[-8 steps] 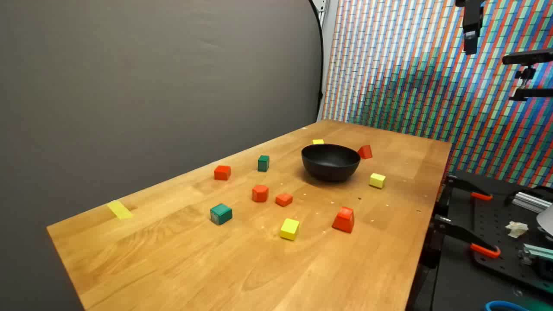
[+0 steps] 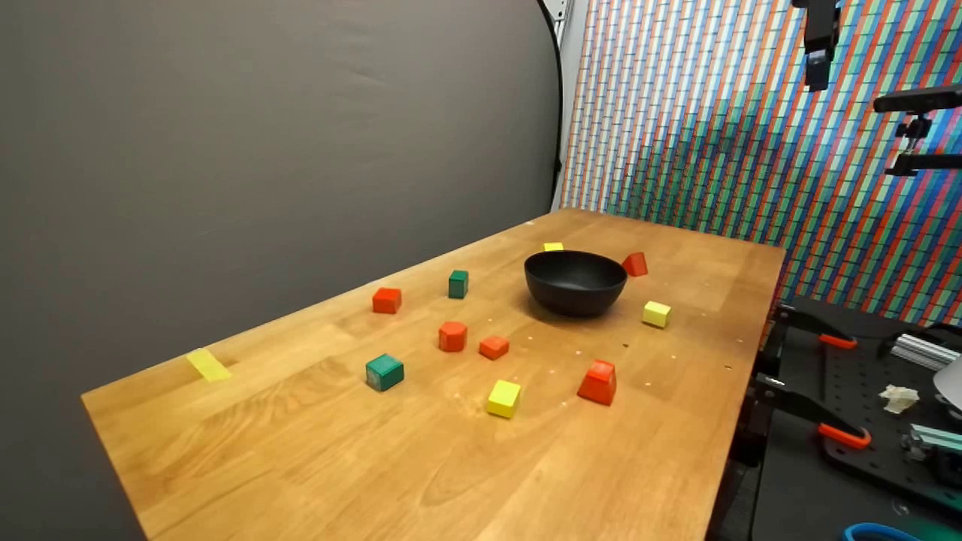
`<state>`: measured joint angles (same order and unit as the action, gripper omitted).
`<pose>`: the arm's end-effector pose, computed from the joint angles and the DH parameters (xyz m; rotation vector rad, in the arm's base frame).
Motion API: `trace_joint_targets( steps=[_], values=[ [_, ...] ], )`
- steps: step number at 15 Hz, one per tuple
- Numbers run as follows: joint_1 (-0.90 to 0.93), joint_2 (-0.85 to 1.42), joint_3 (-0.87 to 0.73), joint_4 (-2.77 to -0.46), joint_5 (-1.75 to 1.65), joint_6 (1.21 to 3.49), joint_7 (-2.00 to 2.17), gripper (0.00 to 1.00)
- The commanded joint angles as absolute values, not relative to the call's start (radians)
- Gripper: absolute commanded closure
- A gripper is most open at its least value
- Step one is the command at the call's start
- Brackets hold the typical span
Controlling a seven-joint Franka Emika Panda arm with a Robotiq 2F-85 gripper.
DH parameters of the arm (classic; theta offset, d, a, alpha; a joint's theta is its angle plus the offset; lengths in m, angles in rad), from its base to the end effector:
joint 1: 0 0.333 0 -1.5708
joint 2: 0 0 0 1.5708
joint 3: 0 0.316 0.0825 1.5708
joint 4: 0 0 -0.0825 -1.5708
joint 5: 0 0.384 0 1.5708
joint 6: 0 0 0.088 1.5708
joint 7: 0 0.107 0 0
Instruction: Pick up all the cubes and put them in the black bowl
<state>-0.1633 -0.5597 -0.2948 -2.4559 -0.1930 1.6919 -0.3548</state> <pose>0.3136 -0.1815 0.4675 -3.0731 -0.0025 0.3325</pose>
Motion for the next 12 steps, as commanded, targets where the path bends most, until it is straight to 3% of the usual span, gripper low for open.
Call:
trace_joint_targets(
  steps=[1,7,12],
  values=[
    [-0.147,-0.54,-0.282,-2.449,-0.144,1.724,-0.339,0.0],
    [-0.02,-0.457,-0.087,-2.445,0.016,2.004,-0.117,0.0],
    [0.066,-0.24,0.103,-2.367,0.081,2.32,0.18,0.0]
  ],
)
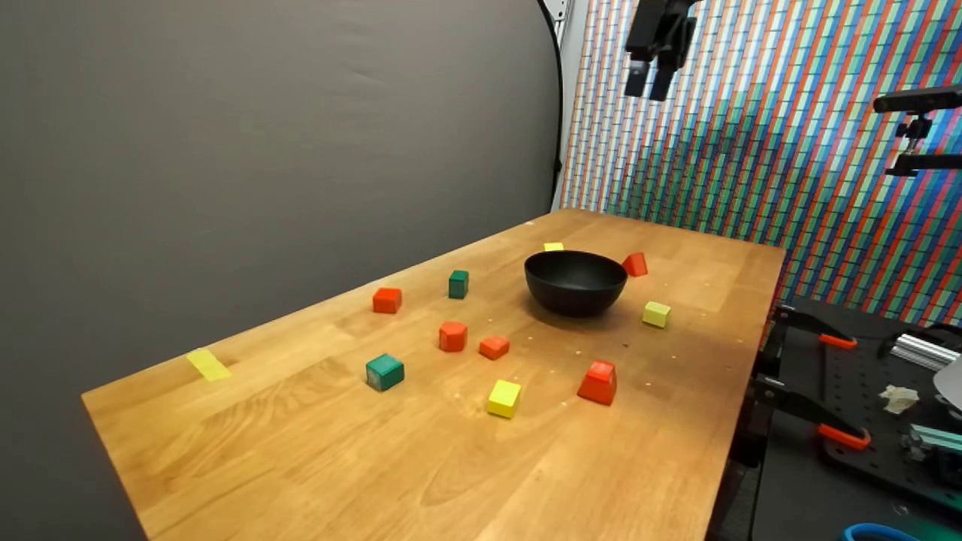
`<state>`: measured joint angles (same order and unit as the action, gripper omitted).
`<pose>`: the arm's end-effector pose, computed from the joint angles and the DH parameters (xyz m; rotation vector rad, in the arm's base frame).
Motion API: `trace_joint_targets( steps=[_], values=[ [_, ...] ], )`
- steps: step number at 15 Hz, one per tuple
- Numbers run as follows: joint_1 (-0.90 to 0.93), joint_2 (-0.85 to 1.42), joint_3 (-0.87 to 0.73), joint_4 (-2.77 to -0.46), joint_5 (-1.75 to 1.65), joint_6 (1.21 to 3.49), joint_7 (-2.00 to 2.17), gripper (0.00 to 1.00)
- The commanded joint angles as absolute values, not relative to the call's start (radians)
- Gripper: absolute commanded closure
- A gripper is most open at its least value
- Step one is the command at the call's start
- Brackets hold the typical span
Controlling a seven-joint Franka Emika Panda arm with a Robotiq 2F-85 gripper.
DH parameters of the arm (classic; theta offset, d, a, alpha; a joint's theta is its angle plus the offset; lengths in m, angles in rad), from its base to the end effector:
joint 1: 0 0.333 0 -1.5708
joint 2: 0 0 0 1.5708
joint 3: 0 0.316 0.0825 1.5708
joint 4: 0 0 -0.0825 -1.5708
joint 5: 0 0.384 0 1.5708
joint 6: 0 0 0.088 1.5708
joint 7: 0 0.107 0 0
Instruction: Pick up all the cubes and put them in the black bowl
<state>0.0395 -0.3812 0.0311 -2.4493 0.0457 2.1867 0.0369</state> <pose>0.4347 0.0328 0.4504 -3.1028 -0.0124 -0.1817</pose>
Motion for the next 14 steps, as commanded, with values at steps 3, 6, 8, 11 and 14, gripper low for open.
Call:
trace_joint_targets(
  steps=[3,6,8,11,14],
  values=[
    [0.063,-0.114,0.157,-2.278,0.011,2.343,0.315,0.0],
    [0.082,-0.132,0.146,-2.316,0.028,2.342,0.293,0.0],
    [0.078,-0.109,0.144,-2.296,0.024,2.342,0.295,0.0],
    [0.076,-0.092,0.146,-2.297,0.016,2.377,0.317,0.0],
    [0.078,0.007,0.157,-2.262,-0.084,2.461,0.349,0.0]
  ],
)
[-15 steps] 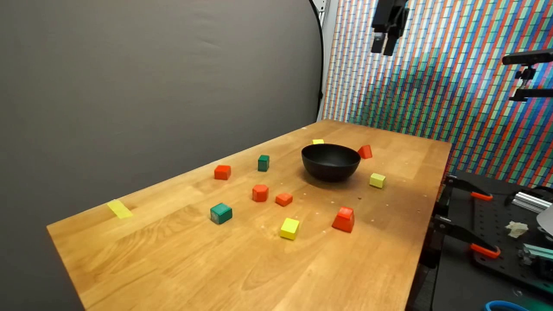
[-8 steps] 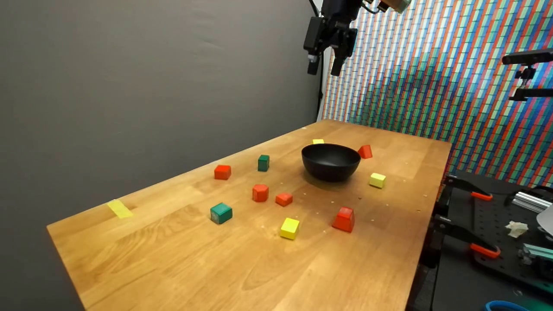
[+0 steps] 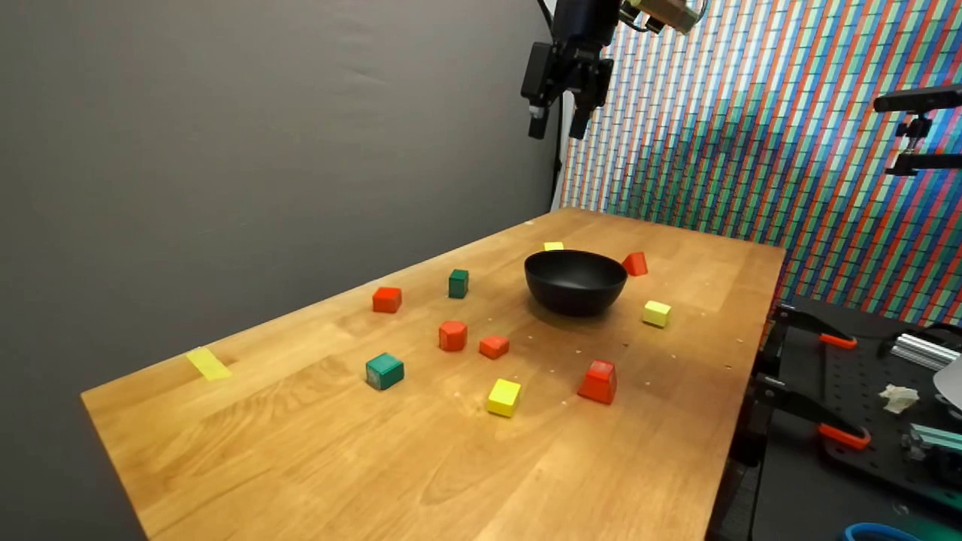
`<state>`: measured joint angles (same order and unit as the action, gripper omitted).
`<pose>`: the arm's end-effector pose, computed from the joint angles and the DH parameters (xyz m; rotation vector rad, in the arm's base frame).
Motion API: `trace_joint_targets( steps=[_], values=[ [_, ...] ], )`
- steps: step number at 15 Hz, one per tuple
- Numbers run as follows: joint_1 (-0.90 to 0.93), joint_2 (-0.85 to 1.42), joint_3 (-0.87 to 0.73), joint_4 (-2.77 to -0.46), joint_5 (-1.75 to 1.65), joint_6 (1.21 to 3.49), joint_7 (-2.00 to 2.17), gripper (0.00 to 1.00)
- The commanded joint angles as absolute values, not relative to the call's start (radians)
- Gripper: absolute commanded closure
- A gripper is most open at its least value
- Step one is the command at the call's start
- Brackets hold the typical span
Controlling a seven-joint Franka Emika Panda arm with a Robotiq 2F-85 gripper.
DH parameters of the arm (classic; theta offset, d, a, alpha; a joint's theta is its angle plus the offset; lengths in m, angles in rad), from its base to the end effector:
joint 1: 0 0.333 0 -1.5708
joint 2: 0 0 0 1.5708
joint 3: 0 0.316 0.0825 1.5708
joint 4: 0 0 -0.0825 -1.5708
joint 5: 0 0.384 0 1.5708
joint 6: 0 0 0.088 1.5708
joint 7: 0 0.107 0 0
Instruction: Pick up all the cubes and put them in the black bowl
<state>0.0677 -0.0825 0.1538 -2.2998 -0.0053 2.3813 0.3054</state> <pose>0.5040 0.1140 0.3976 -3.1025 0.1239 -0.2516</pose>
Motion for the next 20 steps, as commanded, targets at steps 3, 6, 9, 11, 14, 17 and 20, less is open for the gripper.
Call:
trace_joint_targets(
  steps=[3,6,9,11,14,17,20],
  values=[
    [0.103,0.155,0.149,-2.183,-0.186,2.561,0.394,0.0],
    [0.147,0.312,0.129,-2.071,-0.177,2.609,0.398,0.0],
    [0.195,0.459,0.104,-1.938,-0.15,2.605,0.374,0.0],
    [0.212,0.535,0.088,-1.866,-0.128,2.586,0.362,0.0],
    [0.232,0.62,0.054,-1.786,-0.113,2.573,0.367,0.0],
    [0.239,0.682,0.025,-1.737,-0.105,2.568,0.369,0.0],
    [0.235,0.734,0.022,-1.726,-0.077,2.576,0.371,0.0]
  ],
)
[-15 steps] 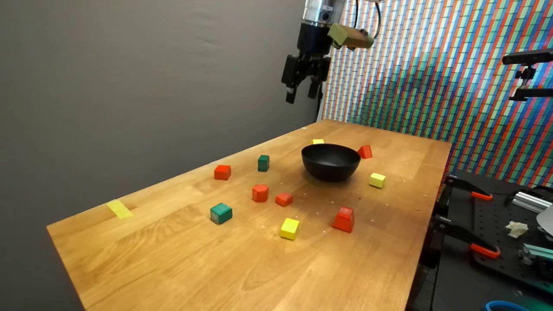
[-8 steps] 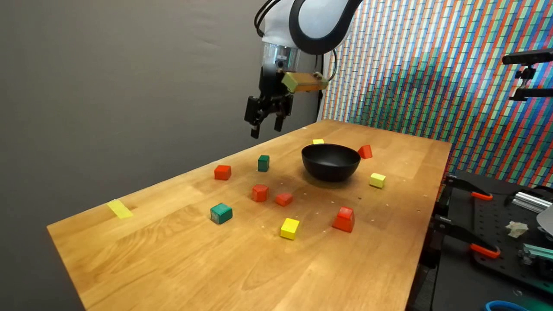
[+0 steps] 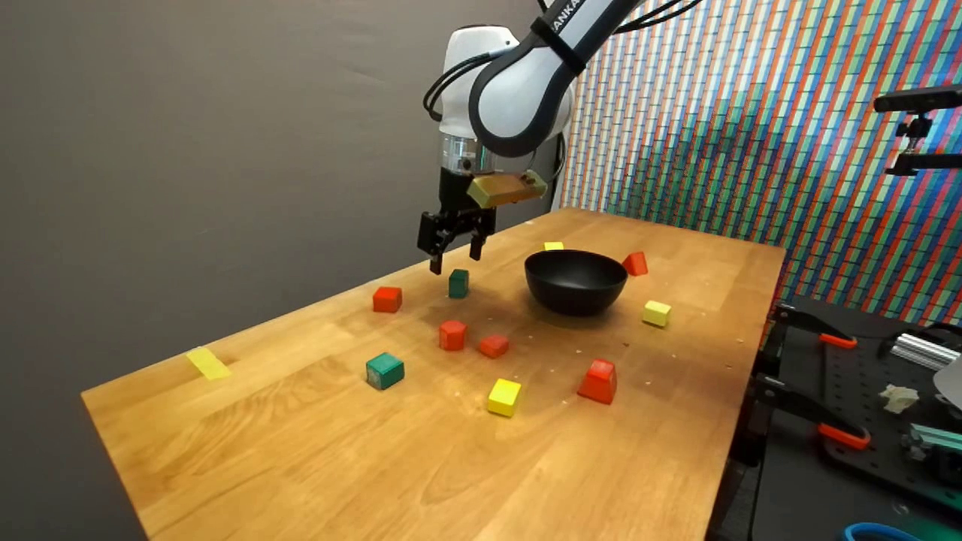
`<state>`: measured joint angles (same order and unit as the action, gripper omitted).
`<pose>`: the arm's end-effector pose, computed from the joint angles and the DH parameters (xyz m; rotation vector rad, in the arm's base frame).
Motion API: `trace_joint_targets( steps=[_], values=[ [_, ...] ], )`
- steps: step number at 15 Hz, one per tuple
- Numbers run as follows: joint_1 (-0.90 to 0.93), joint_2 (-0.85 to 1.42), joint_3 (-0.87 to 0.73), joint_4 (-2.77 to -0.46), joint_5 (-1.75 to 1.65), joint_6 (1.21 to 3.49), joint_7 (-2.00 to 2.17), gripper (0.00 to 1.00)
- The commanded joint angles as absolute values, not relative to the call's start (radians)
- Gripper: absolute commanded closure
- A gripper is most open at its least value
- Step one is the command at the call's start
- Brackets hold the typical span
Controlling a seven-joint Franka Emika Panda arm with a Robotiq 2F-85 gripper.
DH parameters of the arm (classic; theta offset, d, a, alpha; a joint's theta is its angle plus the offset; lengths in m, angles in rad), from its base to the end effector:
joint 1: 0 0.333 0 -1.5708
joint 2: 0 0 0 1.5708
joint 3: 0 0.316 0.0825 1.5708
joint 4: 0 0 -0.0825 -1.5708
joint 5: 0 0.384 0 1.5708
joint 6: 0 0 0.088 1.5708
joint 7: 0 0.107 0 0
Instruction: Pick up all the cubes and put them in the black bowl
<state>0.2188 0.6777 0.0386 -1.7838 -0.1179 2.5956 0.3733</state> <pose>0.6474 0.1706 0.1867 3.1331 -0.0461 0.2233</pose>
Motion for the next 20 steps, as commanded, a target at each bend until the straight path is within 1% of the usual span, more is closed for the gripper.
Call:
trace_joint_targets(
  steps=[1,3,4,5,7,8,10,11,12,13,14,15,16,17,18,19,20],
  values=[
    [0.232,0.745,0.025,-1.723,-0.063,2.575,0.369,0.0],
    [0.23,0.762,0.029,-1.72,-0.04,2.575,0.366,0.0],
    [0.232,0.77,0.027,-1.719,-0.033,2.577,0.367,0.25],
    [0.233,0.774,0.024,-1.718,-0.027,2.577,0.367,0.26],
    [0.232,0.78,0.02,-1.71,-0.02,2.577,0.366,0.42],
    [0.232,0.781,0.016,-1.704,-0.02,2.578,0.367,0.52],
    [0.236,0.78,0.003,-1.697,-0.026,2.587,0.374,0.65],
    [0.239,0.781,-0.007,-1.69,-0.03,2.588,0.379,0.74],
    [0.239,0.781,-0.012,-1.687,-0.03,2.586,0.381,0.62],
    [0.238,0.781,-0.018,-1.685,-0.03,2.583,0.386,0.36],
    [0.235,0.782,-0.02,-1.683,-0.027,2.582,0.385,0.37],
    [0.233,0.783,-0.023,-1.682,-0.026,2.579,0.387,0.34],
    [0.234,0.784,-0.028,-1.68,-0.027,2.577,0.387,0.27],
    [0.234,0.787,-0.031,-1.675,-0.029,2.571,0.386,0.54],
    [0.233,0.79,-0.031,-1.667,-0.029,2.564,0.382,0.66],
    [0.231,0.794,-0.03,-1.66,-0.027,2.559,0.381,0.66],
    [0.228,0.799,-0.027,-1.648,-0.024,2.552,0.379,0.74]
  ],
)
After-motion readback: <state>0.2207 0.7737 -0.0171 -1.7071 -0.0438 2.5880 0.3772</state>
